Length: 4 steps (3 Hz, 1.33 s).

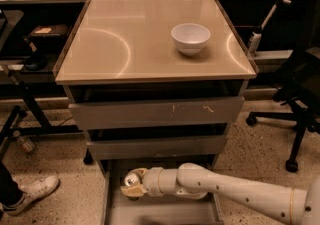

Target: Pick green can from bottom drawer and place on counter

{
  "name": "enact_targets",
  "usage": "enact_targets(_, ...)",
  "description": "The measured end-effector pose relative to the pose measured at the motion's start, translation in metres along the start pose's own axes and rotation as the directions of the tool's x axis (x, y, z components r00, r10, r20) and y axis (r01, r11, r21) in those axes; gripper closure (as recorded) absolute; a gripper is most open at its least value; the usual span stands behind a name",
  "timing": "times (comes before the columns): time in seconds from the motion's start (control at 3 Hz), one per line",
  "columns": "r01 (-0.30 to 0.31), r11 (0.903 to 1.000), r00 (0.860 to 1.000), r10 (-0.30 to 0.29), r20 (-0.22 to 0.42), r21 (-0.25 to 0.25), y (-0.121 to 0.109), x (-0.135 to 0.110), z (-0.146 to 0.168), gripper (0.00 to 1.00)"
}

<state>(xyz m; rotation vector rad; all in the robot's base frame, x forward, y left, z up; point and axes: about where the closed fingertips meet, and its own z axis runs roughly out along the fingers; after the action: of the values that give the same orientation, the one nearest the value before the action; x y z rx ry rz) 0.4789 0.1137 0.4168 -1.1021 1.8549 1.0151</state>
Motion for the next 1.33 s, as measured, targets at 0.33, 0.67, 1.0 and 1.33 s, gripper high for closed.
enact_targets(0.33, 0.004, 0.9998, 1.0, -0.004, 0.002, -0.021, 0.03, -0.057, -0.002, 1.0)
enact_targets(0.67, 0.071, 0.9972, 0.997, -0.07, 0.018, -0.026, 0.05, -0.122, -0.01, 1.0)
enact_targets(1.0, 0.071, 0.9972, 0.997, -0.07, 0.018, -0.026, 0.05, -0.122, -0.01, 1.0)
enact_targets(1.33, 0.086, 0.9953, 0.996, -0.085, 0.016, -0.046, 0.058, -0.147, -0.015, 1.0)
